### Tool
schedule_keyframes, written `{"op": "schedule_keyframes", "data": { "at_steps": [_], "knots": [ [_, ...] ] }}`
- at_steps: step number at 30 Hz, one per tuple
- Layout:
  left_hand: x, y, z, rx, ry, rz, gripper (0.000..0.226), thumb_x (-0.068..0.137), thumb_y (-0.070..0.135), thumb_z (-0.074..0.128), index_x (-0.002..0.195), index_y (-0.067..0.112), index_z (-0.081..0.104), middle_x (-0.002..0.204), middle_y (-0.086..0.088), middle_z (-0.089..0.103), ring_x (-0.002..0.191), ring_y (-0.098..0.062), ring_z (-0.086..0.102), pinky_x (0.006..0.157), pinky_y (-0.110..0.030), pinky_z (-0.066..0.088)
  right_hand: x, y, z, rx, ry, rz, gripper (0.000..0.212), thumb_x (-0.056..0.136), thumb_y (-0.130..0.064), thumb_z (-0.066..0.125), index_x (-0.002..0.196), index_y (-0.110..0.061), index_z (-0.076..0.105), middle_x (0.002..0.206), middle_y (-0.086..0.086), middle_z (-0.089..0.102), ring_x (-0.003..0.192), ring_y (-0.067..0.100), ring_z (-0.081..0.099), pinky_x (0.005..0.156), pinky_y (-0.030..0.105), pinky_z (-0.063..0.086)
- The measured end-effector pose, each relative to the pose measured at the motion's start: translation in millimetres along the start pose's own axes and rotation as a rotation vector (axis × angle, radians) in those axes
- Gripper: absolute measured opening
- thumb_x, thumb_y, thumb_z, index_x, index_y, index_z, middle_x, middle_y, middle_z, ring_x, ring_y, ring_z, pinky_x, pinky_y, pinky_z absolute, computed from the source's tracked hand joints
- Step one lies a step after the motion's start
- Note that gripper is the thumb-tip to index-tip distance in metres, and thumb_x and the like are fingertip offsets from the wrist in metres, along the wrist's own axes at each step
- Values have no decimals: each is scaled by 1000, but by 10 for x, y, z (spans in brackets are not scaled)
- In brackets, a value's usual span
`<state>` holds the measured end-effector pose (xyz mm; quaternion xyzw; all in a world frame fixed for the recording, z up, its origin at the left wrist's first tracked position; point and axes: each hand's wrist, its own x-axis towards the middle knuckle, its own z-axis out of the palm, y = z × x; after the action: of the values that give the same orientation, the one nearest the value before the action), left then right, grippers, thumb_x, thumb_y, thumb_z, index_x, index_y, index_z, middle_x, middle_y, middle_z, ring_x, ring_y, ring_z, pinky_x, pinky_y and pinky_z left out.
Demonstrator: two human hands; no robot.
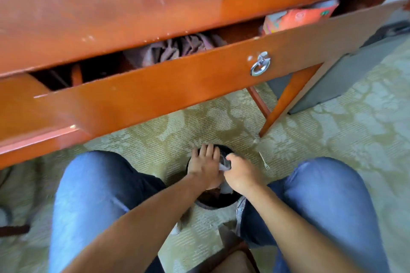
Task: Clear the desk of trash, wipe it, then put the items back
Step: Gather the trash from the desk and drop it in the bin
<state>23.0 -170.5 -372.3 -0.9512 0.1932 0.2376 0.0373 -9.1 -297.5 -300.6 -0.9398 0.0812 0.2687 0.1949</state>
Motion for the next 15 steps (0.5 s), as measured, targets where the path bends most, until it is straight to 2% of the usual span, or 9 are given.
{"op": "schedule_keyframes", "data": {
  "at_steps": [3, 5, 7, 8, 10, 12, 15],
  "knots": [
    [-579, -221, -438, -111, 187, -15, 81, 101, 57, 34, 163, 12, 9, 171, -13, 9, 158, -34, 4, 127, -53, 7, -322, -270, -182, 58, 152, -100, 52, 99, -22, 55, 150, -28, 44, 149, -2, 53, 130, 26, 54, 98, 34, 46],
    [-1070, -429, -705, -169, 321, -7, 77, 100, 56, 32, 163, 14, 18, 170, -12, 18, 158, -32, 13, 128, -49, 10, -571, -485, -295, 42, 220, -209, 56, 101, -24, 52, 155, -32, 37, 156, -10, 44, 134, 21, 51, 98, 31, 45],
    [-1565, -673, -949, -153, 492, 30, 68, 98, 51, 39, 156, 15, 36, 160, -9, 42, 148, -30, 38, 123, -44, 30, -806, -722, -395, 15, 269, -349, 58, 102, -26, 50, 157, -34, 32, 159, -15, 38, 136, 15, 48, 100, 29, 45],
    [-1800, -801, -1068, -146, 599, 49, 62, 97, 48, 44, 150, 15, 46, 149, -6, 55, 137, -28, 53, 114, -41, 43, -897, -853, -440, -9, 307, -433, 58, 102, -27, 50, 157, -33, 32, 158, -16, 38, 138, 11, 45, 102, 26, 43],
    [-2250, -1063, -1335, -137, 799, 68, 50, 95, 40, 55, 137, 15, 59, 130, -1, 69, 113, -23, 68, 92, -36, 57, -1053, -1150, -557, -38, 407, -598, 58, 101, -27, 53, 156, -30, 37, 154, -17, 43, 141, 6, 40, 107, 21, 37],
    [-2633, -1305, -1642, -105, 960, 46, 42, 94, 33, 60, 132, 14, 64, 118, 2, 72, 100, -20, 69, 81, -34, 58, -1187, -1490, -710, 3, 526, -761, 56, 95, -24, 61, 150, -25, 50, 143, -12, 56, 135, 9, 47, 110, 27, 40],
    [-3075, -1666, -2077, -52, 1152, -47, 37, 96, 29, 56, 127, 11, 66, 111, 1, 71, 94, -23, 67, 77, -36, 56, -1351, -2034, -986, 58, 745, -976, 45, 86, -19, 61, 131, -17, 67, 111, -5, 71, 108, 18, 62, 91, 35, 55]
  ]
}}
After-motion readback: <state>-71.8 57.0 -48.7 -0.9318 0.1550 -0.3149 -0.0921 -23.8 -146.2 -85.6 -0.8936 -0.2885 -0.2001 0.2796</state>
